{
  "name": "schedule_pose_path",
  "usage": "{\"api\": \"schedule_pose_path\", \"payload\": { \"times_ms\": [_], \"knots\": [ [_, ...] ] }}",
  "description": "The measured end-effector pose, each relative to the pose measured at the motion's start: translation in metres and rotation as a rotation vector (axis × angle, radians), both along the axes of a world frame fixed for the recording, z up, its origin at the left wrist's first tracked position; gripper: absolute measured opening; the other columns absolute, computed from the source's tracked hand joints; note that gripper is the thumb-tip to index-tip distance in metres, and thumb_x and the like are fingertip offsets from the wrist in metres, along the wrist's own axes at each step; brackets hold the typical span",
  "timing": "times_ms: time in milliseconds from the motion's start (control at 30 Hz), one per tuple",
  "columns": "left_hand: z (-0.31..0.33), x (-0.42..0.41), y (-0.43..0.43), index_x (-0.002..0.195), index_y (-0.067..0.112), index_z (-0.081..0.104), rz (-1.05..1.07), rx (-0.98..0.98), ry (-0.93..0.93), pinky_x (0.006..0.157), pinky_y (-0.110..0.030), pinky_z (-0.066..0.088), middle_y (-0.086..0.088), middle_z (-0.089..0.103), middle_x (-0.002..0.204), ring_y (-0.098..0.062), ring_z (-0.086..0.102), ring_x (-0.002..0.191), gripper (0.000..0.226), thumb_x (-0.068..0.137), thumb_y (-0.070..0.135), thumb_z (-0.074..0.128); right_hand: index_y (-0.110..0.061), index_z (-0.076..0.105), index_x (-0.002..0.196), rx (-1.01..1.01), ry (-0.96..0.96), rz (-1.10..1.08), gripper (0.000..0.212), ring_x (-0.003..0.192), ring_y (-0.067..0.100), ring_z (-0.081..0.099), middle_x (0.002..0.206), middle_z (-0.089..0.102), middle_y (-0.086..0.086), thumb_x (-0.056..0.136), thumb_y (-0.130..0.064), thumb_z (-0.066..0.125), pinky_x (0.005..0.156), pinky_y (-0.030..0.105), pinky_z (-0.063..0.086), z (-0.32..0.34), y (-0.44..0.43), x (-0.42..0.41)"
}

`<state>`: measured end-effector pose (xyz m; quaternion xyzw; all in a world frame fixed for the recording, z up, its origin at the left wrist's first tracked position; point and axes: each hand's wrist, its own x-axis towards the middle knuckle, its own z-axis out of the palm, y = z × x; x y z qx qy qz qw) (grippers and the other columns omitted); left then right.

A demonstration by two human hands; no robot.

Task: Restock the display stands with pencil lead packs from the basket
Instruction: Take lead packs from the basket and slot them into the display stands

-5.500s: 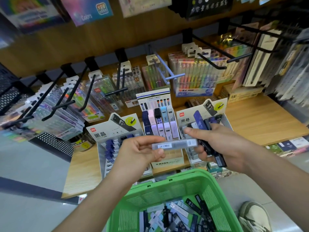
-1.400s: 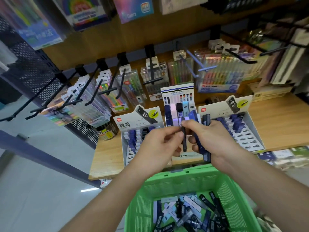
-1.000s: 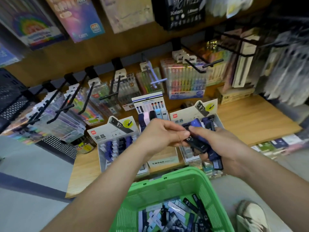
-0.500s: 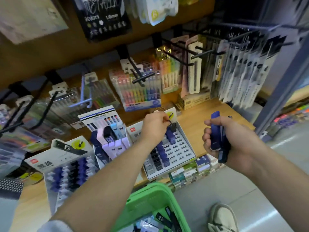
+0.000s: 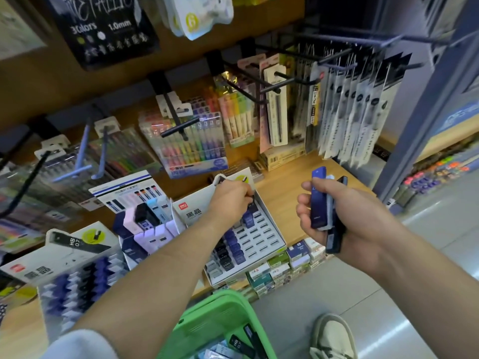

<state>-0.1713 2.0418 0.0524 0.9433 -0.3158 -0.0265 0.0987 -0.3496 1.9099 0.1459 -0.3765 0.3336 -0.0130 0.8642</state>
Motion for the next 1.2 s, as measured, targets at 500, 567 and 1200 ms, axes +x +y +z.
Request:
{"api": "schedule_pose_path", "payload": {
  "times_ms": [500,567,1200],
  "knots": [
    [0.041,-0.058,-0.006,0.106,0.018,0.071,0.224,-0.669,0.621,0.070,-0.028,0.050,-0.003,0.070,0.102,-0.017,0.062,0.085,0.024,0.097,0.021,0.048,0.001,0.070,0.094,-0.198,-0.050,0.161,0.029,0.057,0.015,0.068,0.075,0.073,0.012,0.083,-0.025,0.073,0.046,0.022,0.052,0.000,0.002,-0.005],
    [0.058,-0.073,0.002,0.108,0.017,0.071,0.129,-1.094,1.106,0.071,-0.027,0.054,-0.003,0.071,0.097,-0.015,0.064,0.083,0.026,0.095,0.032,0.054,-0.001,0.071,0.090,-0.245,-0.054,0.213,0.030,0.055,0.013,0.066,0.072,0.072,0.010,0.082,-0.030,0.073,0.045,0.021,0.051,0.002,0.005,-0.005],
    [0.111,-0.085,0.051,0.076,0.020,0.076,0.185,-1.257,0.747,0.065,-0.021,0.054,-0.002,0.070,0.073,-0.011,0.063,0.064,0.008,0.071,0.023,0.072,-0.008,0.063,0.096,-0.476,-0.164,0.817,0.011,0.053,0.011,0.058,0.065,0.063,0.001,0.087,-0.009,0.070,0.040,0.016,0.033,0.009,0.022,-0.009]
  ]
}}
